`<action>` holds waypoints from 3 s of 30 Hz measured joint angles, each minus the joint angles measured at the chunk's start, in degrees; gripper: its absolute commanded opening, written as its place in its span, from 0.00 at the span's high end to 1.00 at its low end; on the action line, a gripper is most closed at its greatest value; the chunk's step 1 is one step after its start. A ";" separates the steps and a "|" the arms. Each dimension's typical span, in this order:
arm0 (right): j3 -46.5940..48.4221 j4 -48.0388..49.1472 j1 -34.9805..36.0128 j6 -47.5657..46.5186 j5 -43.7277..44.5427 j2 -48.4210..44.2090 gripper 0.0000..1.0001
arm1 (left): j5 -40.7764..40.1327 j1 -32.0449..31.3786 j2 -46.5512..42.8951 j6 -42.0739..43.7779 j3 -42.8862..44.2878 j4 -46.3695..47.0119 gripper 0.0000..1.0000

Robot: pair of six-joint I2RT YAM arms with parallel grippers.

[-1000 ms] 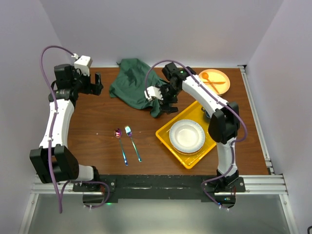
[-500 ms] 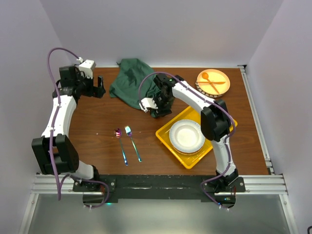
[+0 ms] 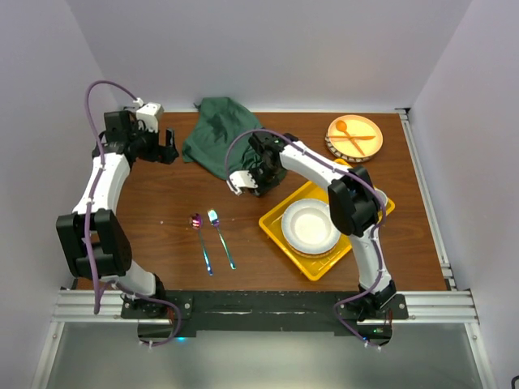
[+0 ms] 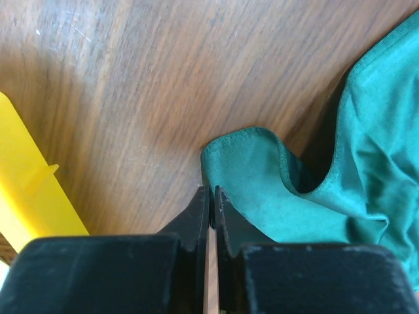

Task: Fold the napkin into a case and place the utensils inside
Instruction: Pick up the crumpled napkin from the corner of the board.

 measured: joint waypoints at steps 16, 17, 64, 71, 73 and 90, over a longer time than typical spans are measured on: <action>0.39 12.83 -8.76 22.75 -3.87 -17.53 1.00 | 2.21 0.00 17.51 8.63 5.07 5.53 0.44; 0.39 13.90 -9.31 24.13 -3.85 -18.16 1.00 | 2.12 0.00 18.84 8.09 5.29 5.60 0.44; -1.53 27.39 -11.37 40.48 -2.91 -13.81 1.00 | 4.76 7.58 4.42 17.03 -5.01 -10.73 0.20; -2.91 28.22 -11.39 41.38 -2.86 -14.64 1.00 | 15.72 6.82 7.56 40.44 3.96 -14.25 0.29; -3.43 28.24 -11.41 41.57 -2.78 -14.95 1.00 | 17.09 5.66 12.70 48.50 9.77 -18.27 0.33; -5.92 28.09 -12.39 41.72 -1.62 -18.08 1.00 | 8.79 -2.64 34.07 76.52 21.27 -30.62 0.37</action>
